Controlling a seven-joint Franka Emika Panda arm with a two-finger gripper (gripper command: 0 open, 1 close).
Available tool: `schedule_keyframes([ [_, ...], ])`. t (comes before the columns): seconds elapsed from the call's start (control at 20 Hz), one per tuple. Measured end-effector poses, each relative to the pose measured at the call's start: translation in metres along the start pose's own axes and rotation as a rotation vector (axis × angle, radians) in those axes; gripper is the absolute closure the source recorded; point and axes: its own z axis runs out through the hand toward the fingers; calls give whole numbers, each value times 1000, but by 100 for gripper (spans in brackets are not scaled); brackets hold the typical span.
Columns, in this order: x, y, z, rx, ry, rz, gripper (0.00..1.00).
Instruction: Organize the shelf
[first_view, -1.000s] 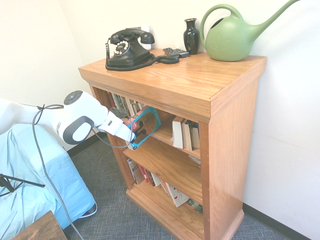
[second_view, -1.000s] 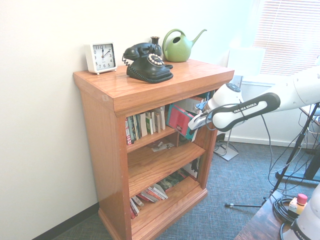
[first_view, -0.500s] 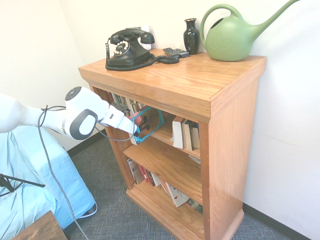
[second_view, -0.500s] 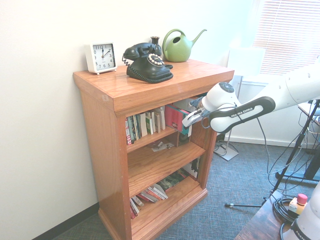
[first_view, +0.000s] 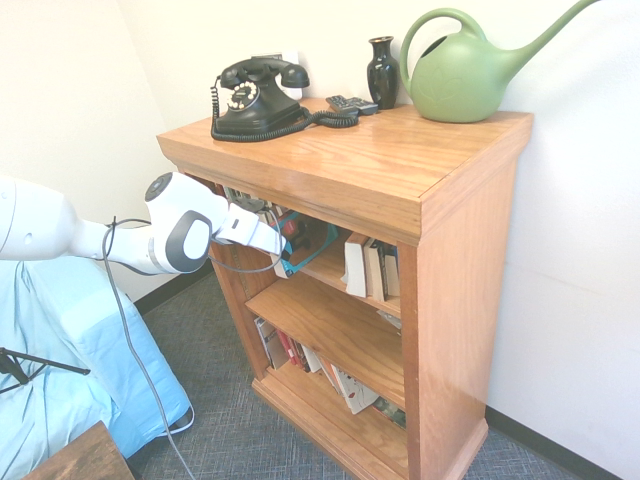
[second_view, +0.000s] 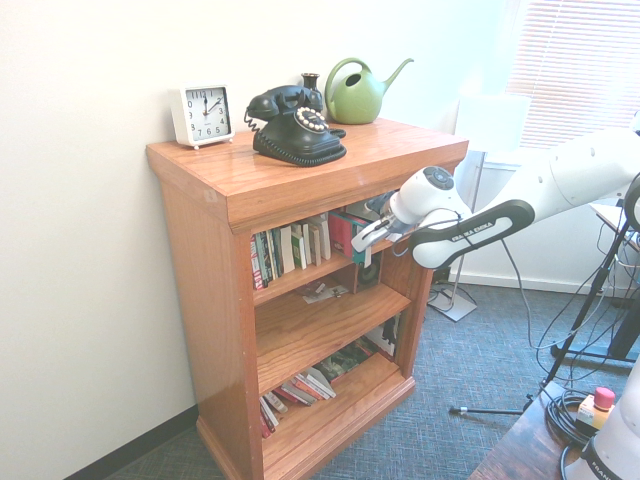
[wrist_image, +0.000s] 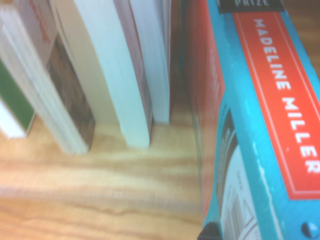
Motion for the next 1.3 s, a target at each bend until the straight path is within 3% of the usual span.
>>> schedule_keyframes([
  [0.1, 5, -3, 7, -3, 15, -5, 100],
  [0.15, 7, -4, 9, -2, 19, -2, 0],
  [0.95, -2, -11, 10, 14, 28, -20, 0],
  [1.3, -28, -2, -21, 21, 18, -22, 0],
])
